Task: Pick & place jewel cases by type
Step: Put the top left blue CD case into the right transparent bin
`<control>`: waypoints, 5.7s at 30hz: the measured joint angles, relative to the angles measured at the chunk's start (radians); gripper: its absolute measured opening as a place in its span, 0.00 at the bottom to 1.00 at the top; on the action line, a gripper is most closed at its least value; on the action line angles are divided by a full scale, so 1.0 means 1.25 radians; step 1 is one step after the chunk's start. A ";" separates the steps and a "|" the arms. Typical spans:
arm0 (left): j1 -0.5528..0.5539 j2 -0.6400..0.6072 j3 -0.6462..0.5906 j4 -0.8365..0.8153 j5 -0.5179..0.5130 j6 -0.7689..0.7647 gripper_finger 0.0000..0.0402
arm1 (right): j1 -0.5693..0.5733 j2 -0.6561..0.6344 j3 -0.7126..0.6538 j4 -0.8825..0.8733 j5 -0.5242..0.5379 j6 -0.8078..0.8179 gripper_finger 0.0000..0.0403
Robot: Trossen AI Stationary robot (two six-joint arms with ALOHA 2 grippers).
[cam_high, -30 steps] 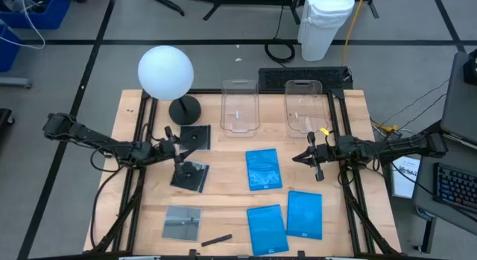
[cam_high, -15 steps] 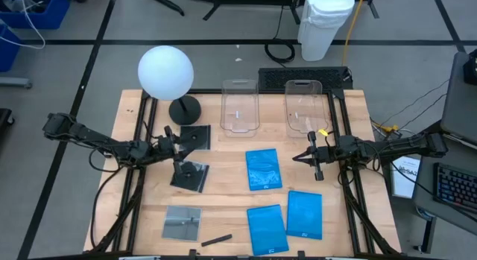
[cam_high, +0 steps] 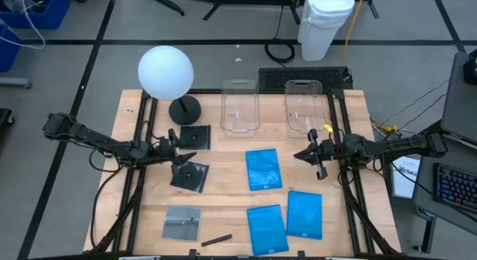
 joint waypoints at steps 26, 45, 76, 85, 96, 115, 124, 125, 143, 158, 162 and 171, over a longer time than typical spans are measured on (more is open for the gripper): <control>0.002 0.648 0.510 -0.264 0.125 -0.004 0.45 | 0.000 0.000 0.000 0.029 -0.001 0.070 0.01; 0.051 0.959 0.682 -0.314 0.228 -0.138 0.45 | 0.013 0.065 0.054 -0.050 0.004 0.093 0.01; 0.111 0.988 0.681 -0.313 0.243 -0.142 0.45 | 0.126 0.878 0.372 -0.236 0.300 -0.178 0.55; 0.108 1.033 0.679 -0.277 0.220 -0.128 0.45 | 0.129 0.884 0.364 -0.111 0.302 -0.353 0.55; 0.098 1.008 0.678 -0.263 0.200 -0.100 0.45 | 0.191 0.858 0.392 -0.165 0.385 -0.450 0.54; 0.098 1.010 0.682 -0.189 0.223 -0.105 0.45 | 0.218 0.838 0.427 0.135 0.382 -0.495 0.53; 0.097 1.010 0.682 -0.203 0.245 -0.100 0.45 | 0.208 0.828 0.434 0.048 0.398 -0.451 0.53; 0.097 1.010 0.682 -0.200 0.245 -0.100 0.45 | 0.214 0.823 0.435 0.029 0.421 -0.446 0.53; 0.124 1.008 0.681 -0.136 0.311 -0.081 0.45 | 0.368 0.778 0.430 -0.379 0.311 0.043 0.53; 0.155 1.049 0.681 -0.120 0.311 -0.067 0.45 | 0.435 0.842 0.430 -0.369 0.332 0.140 0.53; 0.157 1.089 0.701 -0.085 0.311 -0.066 0.45 | 0.432 0.842 0.430 -0.407 0.466 0.096 0.53; 0.158 1.160 0.794 -0.091 0.368 -0.048 0.45 | 0.391 0.843 0.429 -0.402 0.586 0.035 0.53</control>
